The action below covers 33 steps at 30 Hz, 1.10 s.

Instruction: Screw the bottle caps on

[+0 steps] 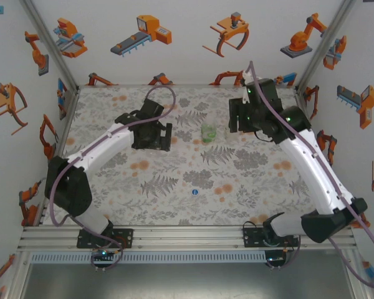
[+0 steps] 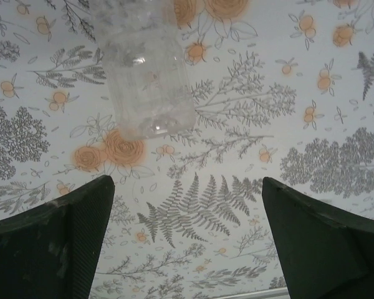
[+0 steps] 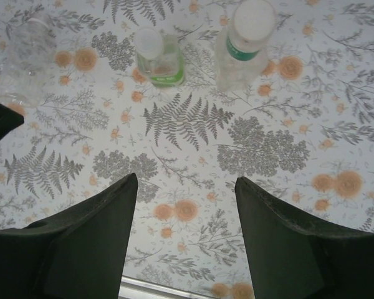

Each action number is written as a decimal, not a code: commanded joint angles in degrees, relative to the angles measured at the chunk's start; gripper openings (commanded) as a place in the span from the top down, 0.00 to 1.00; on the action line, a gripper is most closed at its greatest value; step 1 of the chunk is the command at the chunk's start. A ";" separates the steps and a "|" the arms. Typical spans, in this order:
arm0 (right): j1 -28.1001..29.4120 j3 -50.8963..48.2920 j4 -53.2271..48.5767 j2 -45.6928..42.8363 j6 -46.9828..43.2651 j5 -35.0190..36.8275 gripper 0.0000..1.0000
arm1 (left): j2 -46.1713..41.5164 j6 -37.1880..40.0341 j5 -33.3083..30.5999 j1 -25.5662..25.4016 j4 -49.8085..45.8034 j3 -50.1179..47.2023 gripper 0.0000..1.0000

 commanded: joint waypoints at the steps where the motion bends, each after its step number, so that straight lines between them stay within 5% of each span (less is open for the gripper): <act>1: -0.30 -2.51 1.16 -4.16 0.82 3.93 0.39 | 4.76 -0.55 0.42 2.17 -4.65 5.17 0.09; 17: -0.34 -5.53 -2.08 -14.36 1.59 8.64 0.39 | 28.05 -2.30 7.42 7.69 -12.97 24.04 0.08; 33: -0.30 -8.20 -3.79 -17.14 2.73 9.64 0.39 | 35.15 -3.21 8.10 8.02 -18.35 28.75 0.18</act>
